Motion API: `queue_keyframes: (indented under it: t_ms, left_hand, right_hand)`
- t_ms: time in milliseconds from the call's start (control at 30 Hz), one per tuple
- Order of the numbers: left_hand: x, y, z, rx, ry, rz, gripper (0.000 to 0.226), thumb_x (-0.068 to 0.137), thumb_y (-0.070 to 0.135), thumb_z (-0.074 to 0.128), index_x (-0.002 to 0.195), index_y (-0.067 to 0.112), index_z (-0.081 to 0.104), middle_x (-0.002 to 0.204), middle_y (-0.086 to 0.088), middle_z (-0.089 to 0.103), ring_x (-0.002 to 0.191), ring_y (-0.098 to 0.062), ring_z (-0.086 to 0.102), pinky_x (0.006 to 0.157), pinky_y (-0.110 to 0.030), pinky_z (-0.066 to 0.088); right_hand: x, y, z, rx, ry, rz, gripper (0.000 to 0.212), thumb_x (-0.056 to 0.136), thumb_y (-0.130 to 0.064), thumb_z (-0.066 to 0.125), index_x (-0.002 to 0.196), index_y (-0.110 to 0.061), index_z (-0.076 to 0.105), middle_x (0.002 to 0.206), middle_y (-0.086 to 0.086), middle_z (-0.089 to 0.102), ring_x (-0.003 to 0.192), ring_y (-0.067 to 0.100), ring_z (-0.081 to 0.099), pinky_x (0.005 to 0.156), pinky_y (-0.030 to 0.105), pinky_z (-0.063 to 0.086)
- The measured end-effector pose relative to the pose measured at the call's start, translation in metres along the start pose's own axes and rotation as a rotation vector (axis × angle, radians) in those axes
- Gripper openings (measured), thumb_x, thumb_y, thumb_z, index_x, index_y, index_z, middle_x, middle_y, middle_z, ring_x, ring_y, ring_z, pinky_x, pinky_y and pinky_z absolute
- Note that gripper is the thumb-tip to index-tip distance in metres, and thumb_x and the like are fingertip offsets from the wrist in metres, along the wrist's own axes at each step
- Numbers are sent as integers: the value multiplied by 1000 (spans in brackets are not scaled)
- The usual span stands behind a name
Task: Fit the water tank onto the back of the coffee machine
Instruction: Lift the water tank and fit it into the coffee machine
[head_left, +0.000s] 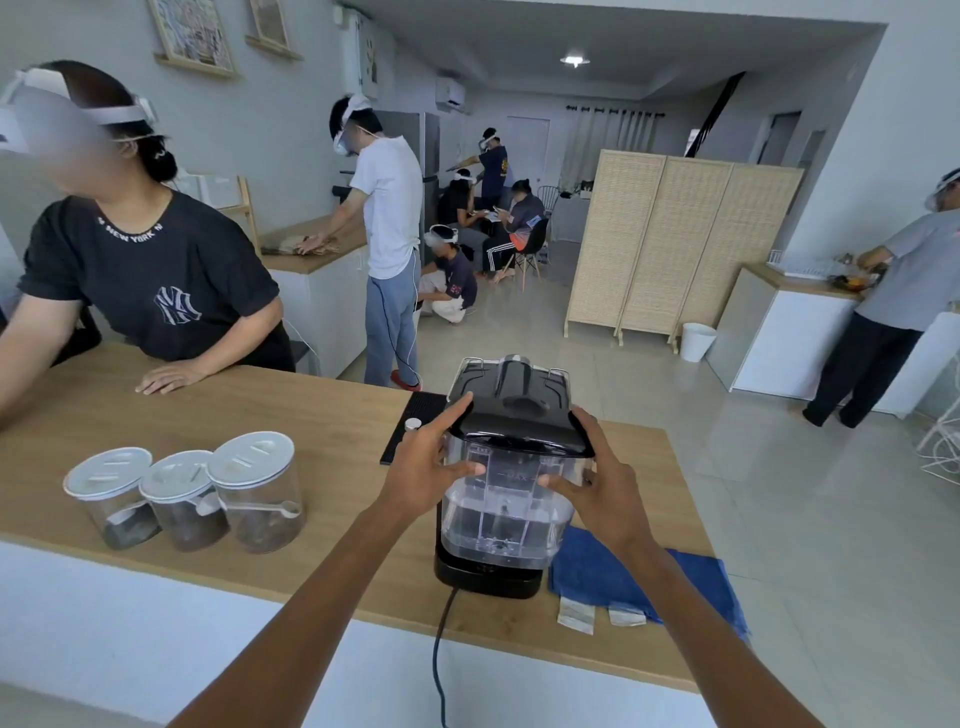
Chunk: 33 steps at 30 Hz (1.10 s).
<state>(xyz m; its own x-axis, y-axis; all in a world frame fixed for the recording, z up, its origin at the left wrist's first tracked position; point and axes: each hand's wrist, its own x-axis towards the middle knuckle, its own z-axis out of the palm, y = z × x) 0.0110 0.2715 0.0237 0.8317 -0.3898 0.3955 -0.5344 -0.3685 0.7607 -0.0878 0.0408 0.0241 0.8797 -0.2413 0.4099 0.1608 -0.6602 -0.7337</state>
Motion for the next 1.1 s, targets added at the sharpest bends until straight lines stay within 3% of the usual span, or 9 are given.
queue_keyframes:
  t_ms: [200,400,467,533,633,733,867,1000,1100]
  left_hand:
    - [-2,-19,-4,-20,52,31,95,78,19,83,152,38,28,68,8,37,62,-10,31,58,-23,34]
    - [0,-22,-4,-18,82,77,90,80,13,81,153,28,30,59,10,26,53,-9,27,51,-11,31]
    - [0,-25,-2,-23,92,63,90,80,15,81,153,28,30,61,7,28,54,-9,26,50,-12,31]
    - [2,-27,-2,-29,94,54,91,80,17,81,153,31,29,63,1,30,55,-8,25,50,-16,30]
    - [4,-29,-1,-18,88,55,91,80,18,81,153,33,28,63,-2,29,53,-9,24,50,-17,31]
    - [3,-33,2,-21,91,46,91,79,20,82,153,34,29,64,-3,29,55,-8,27,52,-20,31]
    - [1,-39,4,-42,89,36,91,78,22,82,152,33,31,65,-5,34,58,-11,33,55,-22,34]
    - [0,-40,5,-47,101,37,90,77,19,83,151,32,34,65,-2,37,57,-7,32,56,-20,35]
    - [-3,-40,7,-56,92,54,91,76,14,84,150,32,34,69,13,47,58,-7,33,56,-13,36]
  right_hand:
    - [1,0,21,-52,24,-13,103,77,-35,81,153,-43,13,122,1,70,44,9,38,54,21,48]
    - [5,-5,28,-40,52,-21,106,77,-30,81,154,-41,10,146,-9,51,51,0,50,75,22,51]
    - [9,-5,30,-33,36,-26,106,77,-29,81,154,-42,9,123,-17,62,55,-7,45,75,17,45]
    - [11,-4,32,-45,25,-17,106,77,-30,81,154,-44,8,90,-23,50,58,-8,41,70,11,37]
    - [13,-3,34,-58,22,3,106,78,-32,81,154,-43,8,90,6,52,59,-8,39,69,10,34]
    - [12,-3,35,-86,16,-7,105,78,-33,80,154,-42,8,85,-16,42,55,-6,44,60,7,38]
    - [10,0,37,-91,17,2,103,78,-32,80,155,-38,11,102,-13,51,56,-3,49,61,7,36]
    - [9,6,40,-103,26,6,103,78,-33,81,155,-37,13,78,-29,24,56,-6,38,60,7,33]
    - [7,11,42,-94,23,19,103,77,-33,81,154,-41,12,77,-25,38,57,-8,39,62,7,33]
